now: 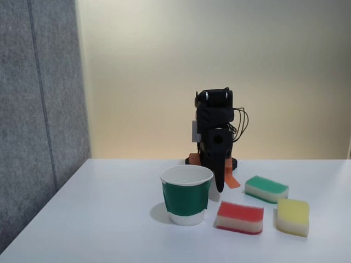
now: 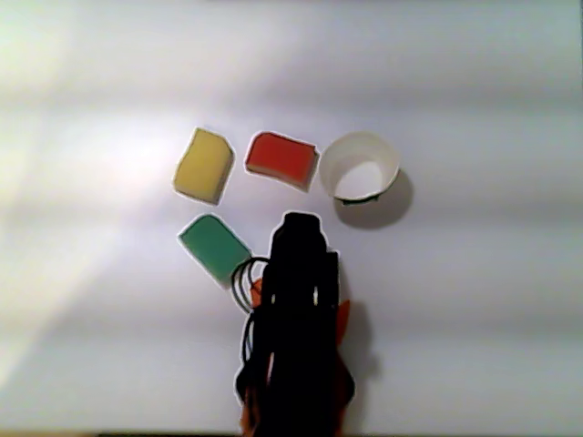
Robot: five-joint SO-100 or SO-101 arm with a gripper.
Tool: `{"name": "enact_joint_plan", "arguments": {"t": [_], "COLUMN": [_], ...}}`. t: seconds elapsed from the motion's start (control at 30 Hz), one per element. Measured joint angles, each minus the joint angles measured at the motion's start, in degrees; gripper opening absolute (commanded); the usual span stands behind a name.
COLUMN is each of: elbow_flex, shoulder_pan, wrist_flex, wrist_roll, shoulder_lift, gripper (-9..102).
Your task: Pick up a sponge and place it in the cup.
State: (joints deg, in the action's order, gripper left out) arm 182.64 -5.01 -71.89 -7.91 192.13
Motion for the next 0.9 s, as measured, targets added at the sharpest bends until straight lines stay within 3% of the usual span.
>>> {"name": "enact_joint_plan", "arguments": {"t": [0.23, 0.9], "elbow_flex": [0.0, 0.0], "shoulder_pan": [3.5, 4.0], "wrist_flex": [-0.8, -0.8], "wrist_roll": [8.4, 8.8], "shoulder_lift": [0.0, 0.0], "gripper": [1, 1]}}
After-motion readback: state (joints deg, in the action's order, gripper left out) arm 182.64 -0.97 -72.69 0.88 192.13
